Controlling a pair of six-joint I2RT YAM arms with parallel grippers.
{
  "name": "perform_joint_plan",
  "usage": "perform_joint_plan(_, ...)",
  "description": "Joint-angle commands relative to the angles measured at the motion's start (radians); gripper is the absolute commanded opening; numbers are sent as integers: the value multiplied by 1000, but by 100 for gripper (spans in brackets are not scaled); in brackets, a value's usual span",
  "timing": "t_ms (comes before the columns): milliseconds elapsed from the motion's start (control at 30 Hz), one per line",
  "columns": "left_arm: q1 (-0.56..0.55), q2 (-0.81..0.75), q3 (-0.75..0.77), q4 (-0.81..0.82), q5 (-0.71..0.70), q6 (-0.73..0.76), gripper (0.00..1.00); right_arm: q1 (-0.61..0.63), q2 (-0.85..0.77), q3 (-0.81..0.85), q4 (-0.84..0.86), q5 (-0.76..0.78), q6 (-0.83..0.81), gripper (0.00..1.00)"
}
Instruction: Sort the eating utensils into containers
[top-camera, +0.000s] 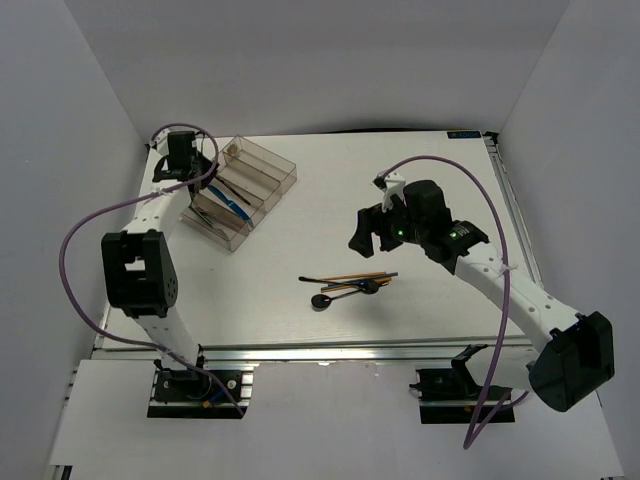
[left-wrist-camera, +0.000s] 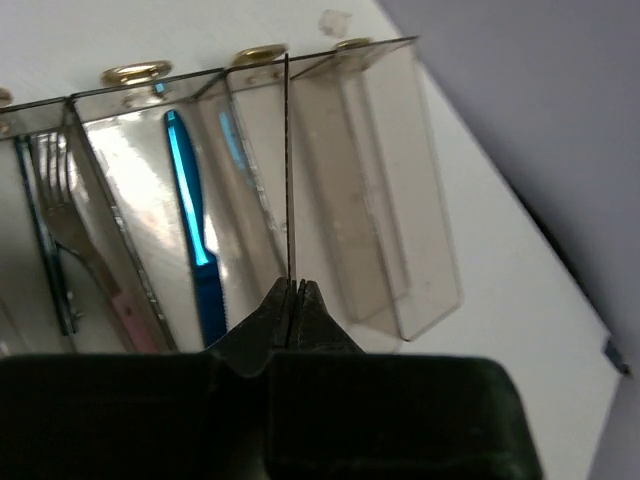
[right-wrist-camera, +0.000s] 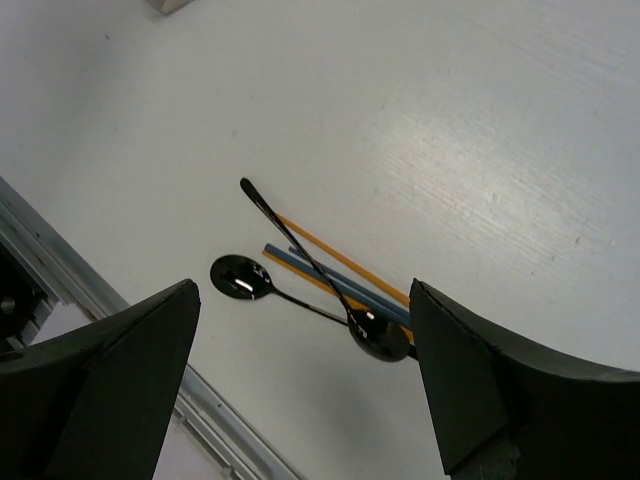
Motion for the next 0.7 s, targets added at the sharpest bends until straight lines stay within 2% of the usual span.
perform_joint_plan(0,-3,72,84,-113,-21,47,0,-3,-48,-36,-7,-14,19,89)
perform_joint_plan(133,-3,129,123,-107,-18,43,1,-3,-84,-67,-5,-22,20,89)
perform_joint_plan(167,-3,135,120,-101,-27,35,5,-3,-97,-65,-10,-25,16,89)
perform_joint_plan(333,-3,159,75,-48,-16,12,8,-3,-132,-59,-36,-11,2,89)
perform_joint_plan(433,-3,164,48,-23,4,0,26,-3,-146,-55,-49,5,-3,89)
perform_joint_plan(467,-3,159,39,-9,5,-3,41,-3,-149,-56,-51,24,-3,89)
perform_joint_plan(500,-3,156,25,-3,8,-8,49,-3,-149,-55,-51,31,-3,90)
perform_joint_plan(600,-3,127,14,8,15,-13,67,-3,-149,-58,-30,76,31,89)
perform_joint_plan(667,-3,101,26,-11,7,-8,71,-3,-143,-52,-34,90,48,89)
